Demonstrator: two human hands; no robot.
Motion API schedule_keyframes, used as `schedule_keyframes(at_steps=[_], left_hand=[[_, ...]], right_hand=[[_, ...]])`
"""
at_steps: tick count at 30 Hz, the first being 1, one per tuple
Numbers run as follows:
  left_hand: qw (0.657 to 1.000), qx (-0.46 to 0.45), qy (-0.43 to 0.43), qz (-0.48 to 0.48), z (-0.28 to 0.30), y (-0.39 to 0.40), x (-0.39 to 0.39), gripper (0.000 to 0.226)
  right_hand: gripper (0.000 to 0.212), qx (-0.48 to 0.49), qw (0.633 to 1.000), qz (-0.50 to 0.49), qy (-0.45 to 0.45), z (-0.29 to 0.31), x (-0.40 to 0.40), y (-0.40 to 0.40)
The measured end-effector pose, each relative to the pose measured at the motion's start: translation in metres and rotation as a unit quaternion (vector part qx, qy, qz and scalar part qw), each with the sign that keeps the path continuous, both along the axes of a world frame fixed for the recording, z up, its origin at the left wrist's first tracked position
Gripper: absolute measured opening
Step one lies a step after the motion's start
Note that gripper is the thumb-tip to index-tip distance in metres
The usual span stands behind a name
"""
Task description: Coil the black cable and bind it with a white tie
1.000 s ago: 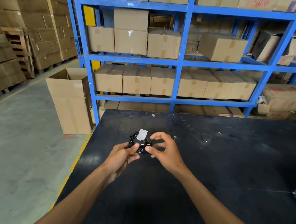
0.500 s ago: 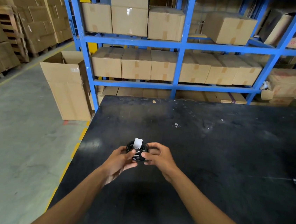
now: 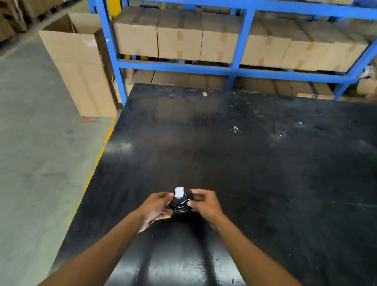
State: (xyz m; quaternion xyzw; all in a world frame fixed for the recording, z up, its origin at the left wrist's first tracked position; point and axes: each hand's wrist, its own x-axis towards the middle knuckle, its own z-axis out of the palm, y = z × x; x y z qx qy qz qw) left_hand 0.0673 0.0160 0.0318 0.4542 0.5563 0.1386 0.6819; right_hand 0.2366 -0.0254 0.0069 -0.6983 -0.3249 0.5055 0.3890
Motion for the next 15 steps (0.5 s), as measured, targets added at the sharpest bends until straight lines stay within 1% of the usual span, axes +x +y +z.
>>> schedule_keyframes(at_steps=[8, 10, 13, 15], left_hand=[[0.998, -0.049, 0.031, 0.006, -0.037, 0.006, 0.002, 0.038], [0.998, -0.06, 0.025, 0.009, -0.042, 0.007, 0.002, 0.036], [0.997, -0.077, 0.024, 0.009, -0.046, 0.007, 0.001, 0.036], [0.997, -0.077, 0.023, 0.012, -0.049, 0.009, -0.001, 0.037]], right_hand=[[0.047, -0.067, 0.998, -0.01, -0.006, -0.045, -0.013, 0.01], [0.051, -0.075, 0.997, -0.009, -0.006, -0.049, -0.014, 0.012], [0.049, -0.078, 0.997, 0.003, -0.017, -0.048, -0.016, 0.01], [0.049, -0.078, 0.997, 0.0, -0.002, -0.047, -0.016, 0.009]])
